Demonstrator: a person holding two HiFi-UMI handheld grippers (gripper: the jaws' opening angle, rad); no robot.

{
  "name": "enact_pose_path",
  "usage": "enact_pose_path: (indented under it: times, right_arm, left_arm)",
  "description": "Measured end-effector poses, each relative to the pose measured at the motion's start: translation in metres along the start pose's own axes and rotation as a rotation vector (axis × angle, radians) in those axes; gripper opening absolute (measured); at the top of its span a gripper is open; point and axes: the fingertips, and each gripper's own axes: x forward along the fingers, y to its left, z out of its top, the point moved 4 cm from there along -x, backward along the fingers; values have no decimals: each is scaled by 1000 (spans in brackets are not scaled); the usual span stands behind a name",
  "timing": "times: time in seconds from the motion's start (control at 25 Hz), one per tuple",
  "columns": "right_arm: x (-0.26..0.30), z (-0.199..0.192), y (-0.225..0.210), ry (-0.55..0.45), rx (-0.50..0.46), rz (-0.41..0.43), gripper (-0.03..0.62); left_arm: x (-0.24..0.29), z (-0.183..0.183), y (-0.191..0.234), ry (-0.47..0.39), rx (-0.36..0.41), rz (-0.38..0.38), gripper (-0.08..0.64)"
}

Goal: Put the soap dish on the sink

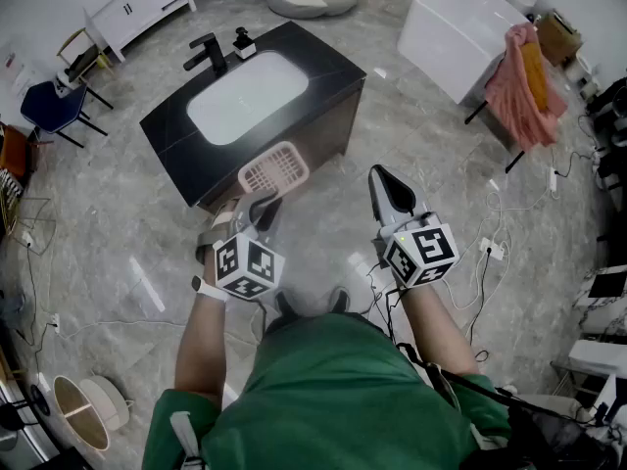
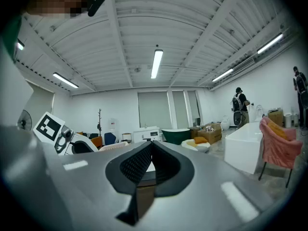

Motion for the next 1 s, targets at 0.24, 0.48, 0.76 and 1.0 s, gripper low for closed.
enact_pose_path:
  times: [0.24,0.48,0.76,1.0]
  right_arm:
    - [-10,-1,1,-10,0,-2,3]
    - [-27,6,-21,-29,30,24,3]
    - [-59,16,-76,-78,42,-14,2]
    - [-62,2,-112,-58,108,-30,2]
  left_arm:
    - [-5,5,-6,-7,3,1,40]
    - [2,32,-8,-15,18,29,40]
    - [16,69,-25,-10,-3,59,40]
    - [39,74,-28,31,-16,41,40]
